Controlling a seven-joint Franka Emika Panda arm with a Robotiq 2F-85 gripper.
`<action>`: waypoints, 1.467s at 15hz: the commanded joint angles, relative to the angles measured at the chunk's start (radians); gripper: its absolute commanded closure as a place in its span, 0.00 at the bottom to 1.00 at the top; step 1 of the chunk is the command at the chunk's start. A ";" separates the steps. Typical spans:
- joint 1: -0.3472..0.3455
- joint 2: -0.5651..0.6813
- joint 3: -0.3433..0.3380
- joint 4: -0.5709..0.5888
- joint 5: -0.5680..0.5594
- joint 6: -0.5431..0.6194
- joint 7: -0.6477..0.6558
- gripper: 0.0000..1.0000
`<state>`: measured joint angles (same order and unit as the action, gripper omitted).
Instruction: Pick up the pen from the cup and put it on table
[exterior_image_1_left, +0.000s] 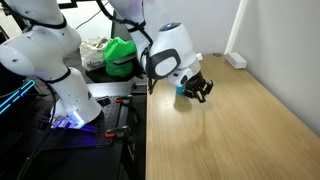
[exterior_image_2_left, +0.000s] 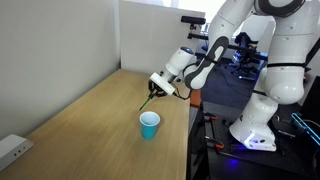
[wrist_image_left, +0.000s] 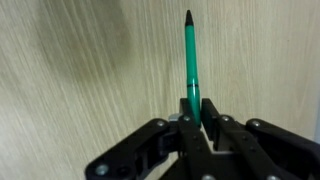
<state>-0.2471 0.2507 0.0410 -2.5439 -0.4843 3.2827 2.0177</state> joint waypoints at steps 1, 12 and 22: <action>-0.179 0.039 0.156 0.047 -0.033 0.006 -0.022 0.53; -0.342 -0.157 0.337 -0.033 -0.064 -0.063 -0.029 0.00; -0.142 -0.289 0.204 -0.116 0.161 -0.026 -0.210 0.00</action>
<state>-0.3859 -0.0399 0.2423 -2.6610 -0.3200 3.2571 1.8039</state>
